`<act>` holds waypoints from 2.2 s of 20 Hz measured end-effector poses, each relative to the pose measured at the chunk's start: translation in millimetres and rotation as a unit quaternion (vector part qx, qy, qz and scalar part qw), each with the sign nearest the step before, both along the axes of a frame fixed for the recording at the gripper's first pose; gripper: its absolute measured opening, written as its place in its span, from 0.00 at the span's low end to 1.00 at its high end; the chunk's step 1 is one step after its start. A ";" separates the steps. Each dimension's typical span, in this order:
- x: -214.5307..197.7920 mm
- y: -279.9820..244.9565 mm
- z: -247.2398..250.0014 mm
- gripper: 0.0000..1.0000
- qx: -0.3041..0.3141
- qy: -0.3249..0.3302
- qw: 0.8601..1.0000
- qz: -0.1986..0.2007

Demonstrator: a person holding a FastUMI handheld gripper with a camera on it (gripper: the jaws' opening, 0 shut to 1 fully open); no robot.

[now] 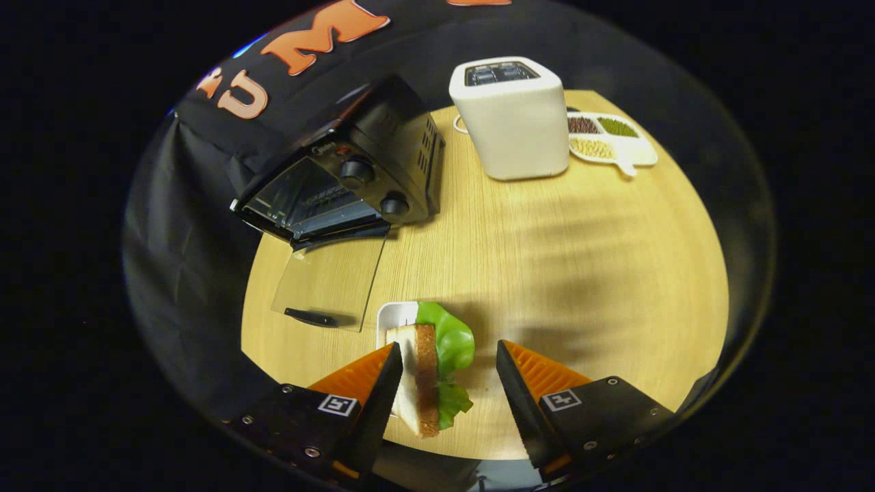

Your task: Open the toaster oven, put the food inside, and close the toaster oven door.

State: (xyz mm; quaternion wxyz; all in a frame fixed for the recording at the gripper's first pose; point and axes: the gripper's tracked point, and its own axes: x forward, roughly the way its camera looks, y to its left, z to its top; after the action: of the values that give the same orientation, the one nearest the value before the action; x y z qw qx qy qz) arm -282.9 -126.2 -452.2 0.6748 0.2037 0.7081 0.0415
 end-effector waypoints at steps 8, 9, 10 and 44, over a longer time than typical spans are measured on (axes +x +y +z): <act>-16.0 33.7 1.2 0.54 0.131 0.091 0.987 -0.036; -13.3 36.0 6.2 0.51 0.138 0.087 0.986 -0.044; -10.4 38.7 14.5 0.45 0.143 0.079 0.985 -0.050; 214.6 200.4 -23.0 0.41 0.167 -0.226 0.843 -0.459</act>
State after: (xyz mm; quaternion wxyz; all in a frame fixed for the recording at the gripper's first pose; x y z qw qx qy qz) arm -68.3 74.2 -475.2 0.7137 0.6000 0.3440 -0.1111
